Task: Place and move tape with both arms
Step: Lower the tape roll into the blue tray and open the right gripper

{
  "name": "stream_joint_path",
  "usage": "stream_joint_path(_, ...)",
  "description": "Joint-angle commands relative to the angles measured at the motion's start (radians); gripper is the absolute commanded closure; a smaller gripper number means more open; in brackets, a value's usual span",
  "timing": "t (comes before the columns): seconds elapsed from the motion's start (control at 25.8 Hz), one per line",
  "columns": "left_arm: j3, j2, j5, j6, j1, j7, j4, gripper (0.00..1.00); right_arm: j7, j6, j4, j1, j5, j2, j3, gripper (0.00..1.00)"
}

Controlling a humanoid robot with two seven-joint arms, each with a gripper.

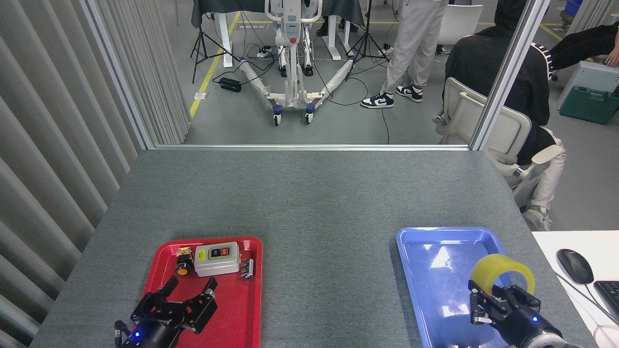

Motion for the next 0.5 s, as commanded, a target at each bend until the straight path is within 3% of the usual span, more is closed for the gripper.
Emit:
stream_joint_path(0.0,0.050,-0.011,-0.025,-0.021,0.042,-0.002,-0.032,0.01,0.103,0.098,0.067,-0.096,-0.076,-0.044,0.079,1.00)
stream_joint_path(0.16,0.051,-0.012,-0.025,-0.047,0.045,-0.001,-0.031,0.01,0.163,0.188,0.105,-0.147,-0.178,-0.053,0.115,1.00)
stream_joint_path(0.47,0.045,-0.054,-0.026,-0.053,0.048,0.004,-0.032,0.01,0.179,0.233,0.237,-0.254,-0.284,-0.052,0.248,1.00)
